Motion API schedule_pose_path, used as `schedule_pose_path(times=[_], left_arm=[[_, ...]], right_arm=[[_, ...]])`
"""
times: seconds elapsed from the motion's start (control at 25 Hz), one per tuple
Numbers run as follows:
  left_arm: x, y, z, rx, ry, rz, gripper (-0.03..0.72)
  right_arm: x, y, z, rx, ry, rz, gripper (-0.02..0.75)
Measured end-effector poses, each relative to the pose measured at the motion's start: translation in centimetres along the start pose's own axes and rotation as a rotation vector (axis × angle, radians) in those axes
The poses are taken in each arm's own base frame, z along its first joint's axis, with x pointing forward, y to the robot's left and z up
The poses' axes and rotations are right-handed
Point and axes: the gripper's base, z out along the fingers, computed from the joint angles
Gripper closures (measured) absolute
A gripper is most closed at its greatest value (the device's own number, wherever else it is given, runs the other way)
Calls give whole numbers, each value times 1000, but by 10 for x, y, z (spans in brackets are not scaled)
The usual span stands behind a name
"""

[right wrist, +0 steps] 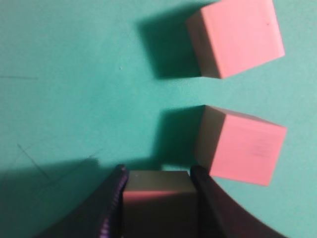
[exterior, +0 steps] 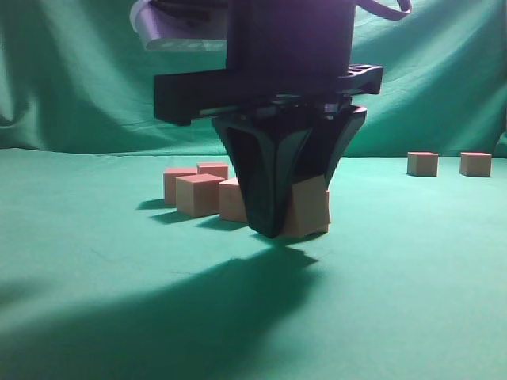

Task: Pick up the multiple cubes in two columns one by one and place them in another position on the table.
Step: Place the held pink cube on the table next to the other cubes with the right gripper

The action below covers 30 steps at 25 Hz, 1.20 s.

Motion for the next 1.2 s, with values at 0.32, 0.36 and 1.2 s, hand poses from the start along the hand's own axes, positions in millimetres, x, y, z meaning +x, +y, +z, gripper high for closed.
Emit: schedule_pose_path(times=[0.32,0.36,1.2], left_arm=[[0,0,0,0,0,0,688],[0,0,0,0,0,0,688],[0,0,0,0,0,0,688]], right_arm=[[0,1,4,1,10,-8,482],[0,1,4,1,10,-8,482],[1,0,4,5,18,-10,227]])
